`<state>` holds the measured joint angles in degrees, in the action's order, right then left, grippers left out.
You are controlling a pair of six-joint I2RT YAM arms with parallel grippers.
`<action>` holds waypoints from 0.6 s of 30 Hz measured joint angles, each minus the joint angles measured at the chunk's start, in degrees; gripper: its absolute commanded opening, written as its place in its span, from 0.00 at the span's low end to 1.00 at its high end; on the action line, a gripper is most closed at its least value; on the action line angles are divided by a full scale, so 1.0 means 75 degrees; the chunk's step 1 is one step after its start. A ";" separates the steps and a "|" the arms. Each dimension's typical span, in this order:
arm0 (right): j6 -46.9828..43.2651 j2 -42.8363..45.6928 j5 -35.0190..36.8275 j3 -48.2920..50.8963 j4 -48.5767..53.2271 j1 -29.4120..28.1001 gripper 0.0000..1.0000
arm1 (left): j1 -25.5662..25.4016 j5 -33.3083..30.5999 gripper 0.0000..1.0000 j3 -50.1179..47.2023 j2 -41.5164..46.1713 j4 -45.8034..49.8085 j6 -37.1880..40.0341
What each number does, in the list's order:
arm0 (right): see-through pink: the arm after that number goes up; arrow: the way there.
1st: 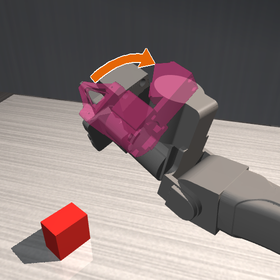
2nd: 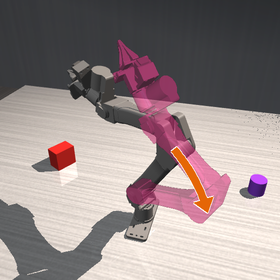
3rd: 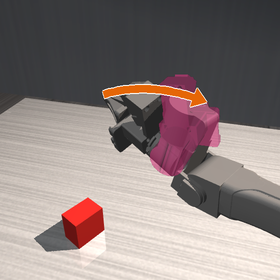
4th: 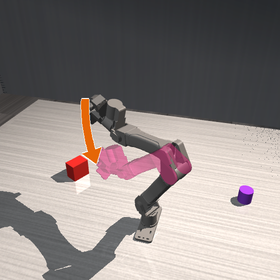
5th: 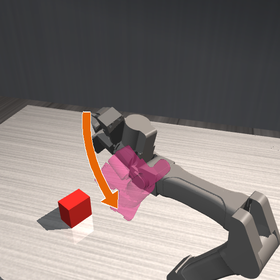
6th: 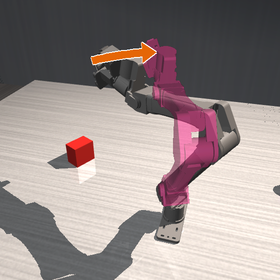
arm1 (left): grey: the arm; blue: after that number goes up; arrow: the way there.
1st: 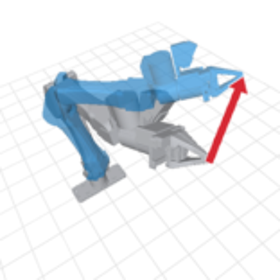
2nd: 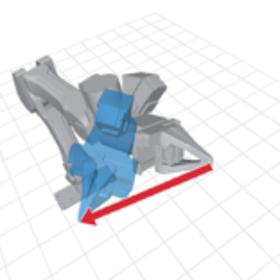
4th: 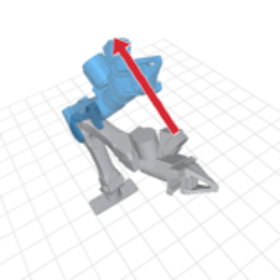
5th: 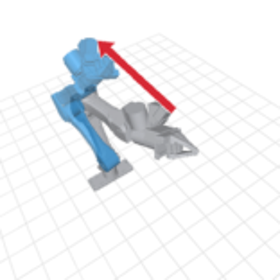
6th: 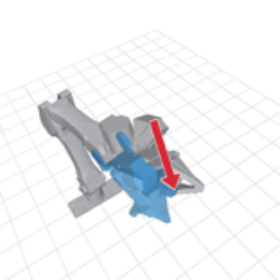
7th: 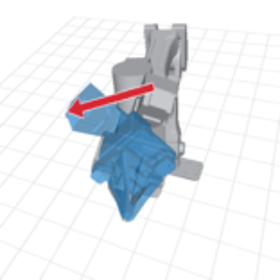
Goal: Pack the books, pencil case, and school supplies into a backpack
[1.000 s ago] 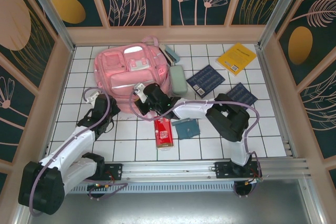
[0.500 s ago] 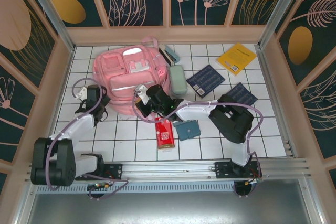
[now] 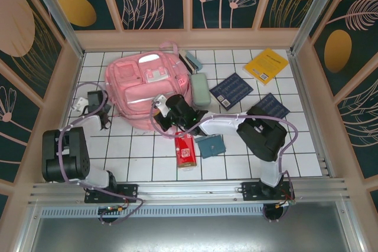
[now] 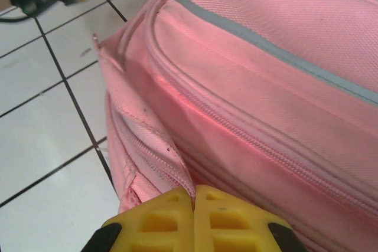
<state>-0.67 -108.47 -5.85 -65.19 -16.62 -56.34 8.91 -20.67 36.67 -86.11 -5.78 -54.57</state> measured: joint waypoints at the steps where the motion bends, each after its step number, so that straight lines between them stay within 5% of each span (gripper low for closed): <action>1: 0.0006 0.0044 0.0012 0.0026 0.0070 0.0017 0.00 | 0.0192 -0.0140 0.00 0.0015 -0.0105 -0.0076 -0.0003; 9: 0.0023 0.0143 0.0052 0.0047 0.0219 0.0035 0.00 | 0.0326 -0.0055 0.01 0.0711 -0.0574 -0.0382 -0.0012; 13: 0.0020 0.0143 0.0052 0.0047 0.0251 0.0035 0.00 | 0.0326 0.0597 0.43 0.0309 -0.0224 -0.0810 0.0181; 18: 0.0020 0.0143 0.0003 0.0044 0.0251 0.0093 0.00 | 0.0326 0.1676 0.59 -0.0831 0.0880 -0.1078 0.0417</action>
<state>-0.51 -107.39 -5.82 -64.86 -14.74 -55.64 11.35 -8.10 30.44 -79.50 -13.87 -51.44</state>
